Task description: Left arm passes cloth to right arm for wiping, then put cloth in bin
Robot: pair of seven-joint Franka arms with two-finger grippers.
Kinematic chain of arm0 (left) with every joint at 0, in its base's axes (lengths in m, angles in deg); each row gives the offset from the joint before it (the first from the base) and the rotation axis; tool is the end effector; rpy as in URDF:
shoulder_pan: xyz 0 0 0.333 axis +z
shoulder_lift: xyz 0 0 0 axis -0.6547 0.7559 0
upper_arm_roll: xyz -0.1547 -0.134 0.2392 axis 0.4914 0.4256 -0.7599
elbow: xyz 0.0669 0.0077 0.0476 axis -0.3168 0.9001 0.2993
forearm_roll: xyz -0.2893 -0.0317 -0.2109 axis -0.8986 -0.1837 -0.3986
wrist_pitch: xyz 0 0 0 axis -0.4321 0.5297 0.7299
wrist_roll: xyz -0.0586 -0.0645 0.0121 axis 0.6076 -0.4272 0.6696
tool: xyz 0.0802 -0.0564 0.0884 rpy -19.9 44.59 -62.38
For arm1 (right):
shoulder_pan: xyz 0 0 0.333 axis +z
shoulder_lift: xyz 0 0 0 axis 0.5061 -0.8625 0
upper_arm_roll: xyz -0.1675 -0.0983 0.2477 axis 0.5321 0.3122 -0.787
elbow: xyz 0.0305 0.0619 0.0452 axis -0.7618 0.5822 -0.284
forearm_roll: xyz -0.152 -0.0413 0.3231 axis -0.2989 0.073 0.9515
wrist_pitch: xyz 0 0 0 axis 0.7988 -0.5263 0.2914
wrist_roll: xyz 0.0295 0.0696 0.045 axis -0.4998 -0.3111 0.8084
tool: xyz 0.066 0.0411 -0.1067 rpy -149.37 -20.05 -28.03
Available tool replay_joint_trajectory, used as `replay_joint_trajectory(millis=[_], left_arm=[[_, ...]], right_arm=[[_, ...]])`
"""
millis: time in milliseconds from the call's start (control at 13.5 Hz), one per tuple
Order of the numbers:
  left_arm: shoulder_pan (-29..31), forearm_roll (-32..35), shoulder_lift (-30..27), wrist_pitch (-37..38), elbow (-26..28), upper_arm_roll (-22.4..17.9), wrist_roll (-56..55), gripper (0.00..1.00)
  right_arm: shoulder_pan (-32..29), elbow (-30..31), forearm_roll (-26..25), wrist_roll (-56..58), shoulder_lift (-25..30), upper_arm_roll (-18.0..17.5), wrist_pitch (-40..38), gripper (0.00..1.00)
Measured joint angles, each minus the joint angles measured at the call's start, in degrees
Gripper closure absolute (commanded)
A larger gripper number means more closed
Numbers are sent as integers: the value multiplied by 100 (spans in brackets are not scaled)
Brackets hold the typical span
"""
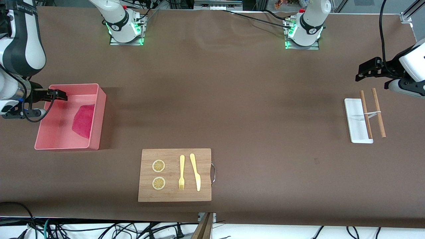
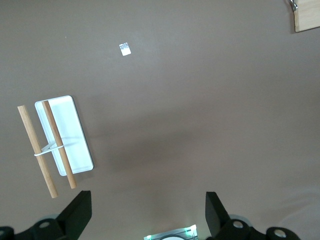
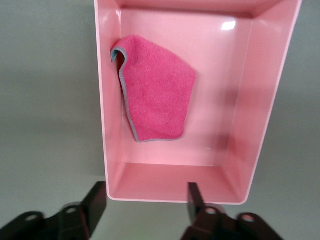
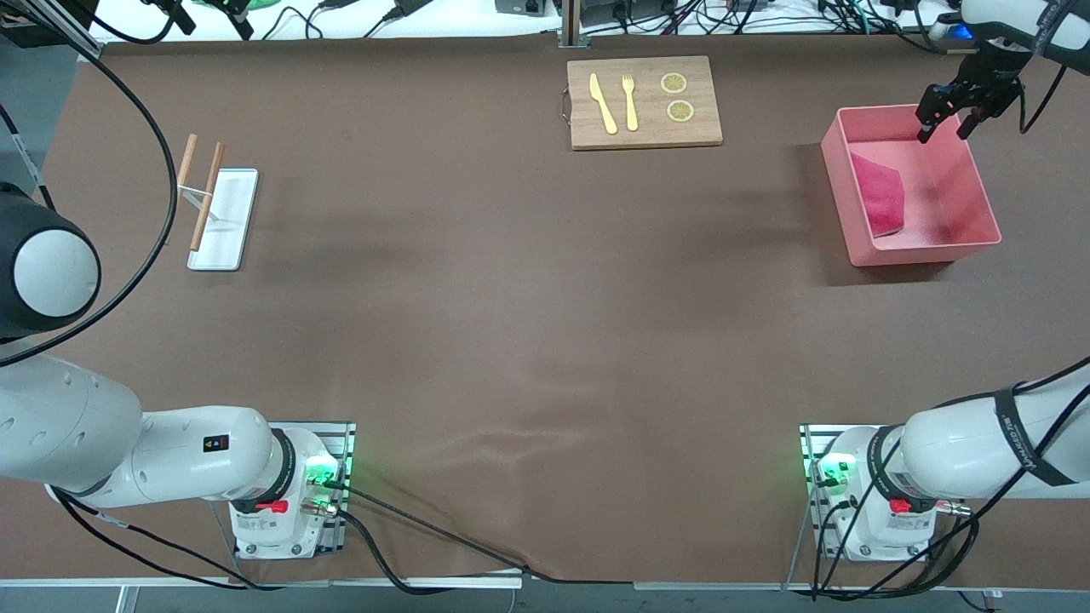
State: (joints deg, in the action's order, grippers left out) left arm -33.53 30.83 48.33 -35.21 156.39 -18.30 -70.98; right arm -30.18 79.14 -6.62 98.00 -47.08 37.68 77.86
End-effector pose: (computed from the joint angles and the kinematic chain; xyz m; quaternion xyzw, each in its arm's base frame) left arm 0.5350 -0.0173 0.5935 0.9904 -0.1108 -0.0723 0.0413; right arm 0.5323 -0.0962 0.4072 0.9934 0.0418 -0.1054 0.0149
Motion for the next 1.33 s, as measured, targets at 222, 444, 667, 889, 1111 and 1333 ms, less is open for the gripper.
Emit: replay_joint_trajectory(millis=[222,444,667,889,1111,1333], left_arm=[[-4,1,0,26,0,7,325,0],[-123,1,13,17,0,84,122,0],[-554,140,32,-102,0,138,-218,0],[-815,446,102,-135,0,148,-292,0],[-783,581,166,-199,-5,109,-290,0],[-785,690,200,-597,-9,104,-297,0]], right_arm=[[3,-84,9,-29,410,-163,-160,0],[19,-282,11,-613,926,-628,-682,0],[27,-617,66,-968,1109,-938,-1219,0],[26,-695,200,-981,1095,-981,-1357,0],[27,-910,249,-1103,1089,-1073,-1575,0],[27,-981,249,-1112,1081,-1082,-1575,0]])
